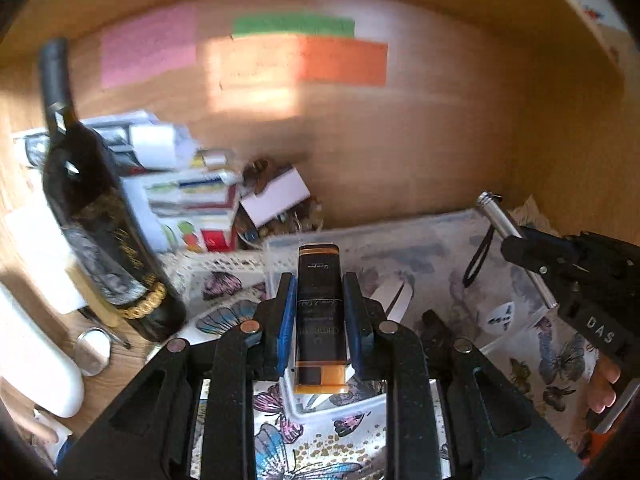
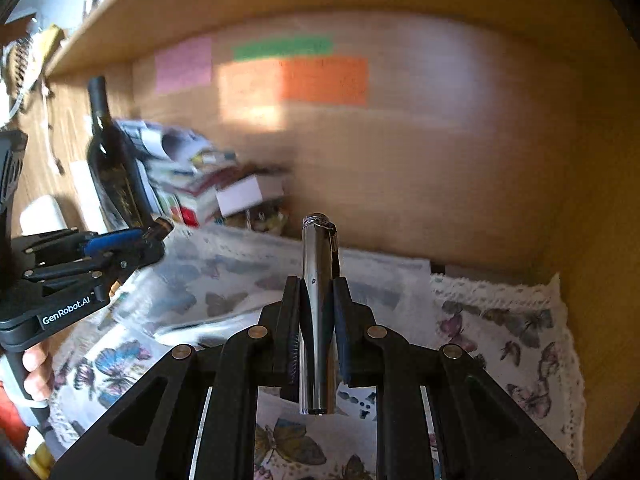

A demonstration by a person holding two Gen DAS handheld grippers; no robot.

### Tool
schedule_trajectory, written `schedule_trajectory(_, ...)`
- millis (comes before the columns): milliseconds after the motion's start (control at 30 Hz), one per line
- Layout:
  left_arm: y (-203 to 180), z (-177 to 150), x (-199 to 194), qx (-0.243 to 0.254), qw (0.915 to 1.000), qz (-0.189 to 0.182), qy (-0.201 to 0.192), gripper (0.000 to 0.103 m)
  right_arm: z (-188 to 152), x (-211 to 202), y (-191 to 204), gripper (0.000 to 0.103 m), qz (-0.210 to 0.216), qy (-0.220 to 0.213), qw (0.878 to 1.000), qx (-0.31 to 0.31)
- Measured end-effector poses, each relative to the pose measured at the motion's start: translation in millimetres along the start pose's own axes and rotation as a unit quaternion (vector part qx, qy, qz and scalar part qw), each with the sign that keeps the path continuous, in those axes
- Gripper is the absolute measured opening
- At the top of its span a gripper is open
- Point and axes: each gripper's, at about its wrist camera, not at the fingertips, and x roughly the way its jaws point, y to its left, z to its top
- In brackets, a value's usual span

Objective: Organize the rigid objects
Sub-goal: 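Carry the pen and lighter over the clear box and open both tools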

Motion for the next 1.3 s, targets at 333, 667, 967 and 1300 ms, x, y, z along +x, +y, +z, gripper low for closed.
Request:
schedule_trajectory(333, -9.1, -11.1, 48.6, 0.024, 0.9977, -0.01, 0.063, 0.023, -20.9, 50.3, -10.5, 0.014, -0.006, 0.081, 0.997, 0.008)
schedule_trajectory(667, -11.4, -11.3, 51.4, 0.028, 0.9969, -0.017, 0.071, 0.023, -25.3, 58.8, -7.7, 0.015, -0.013, 0.099, 0.995, -0.001)
schedule_trajectory(967, -8.4, -5.2, 11.6, 0.021, 0.9991, -0.015, 0.033, 0.047, -16.1, 25.9, -2.6, 0.022, -0.013, 0.06, 0.998, -0.007)
schedule_trajectory(1300, -3.2, -19.7, -47.8, 0.033, 0.9993, 0.002, -0.016, 0.073, -24.1, -42.0, -7.7, 0.033, -0.021, 0.001, 1.0, -0.013)
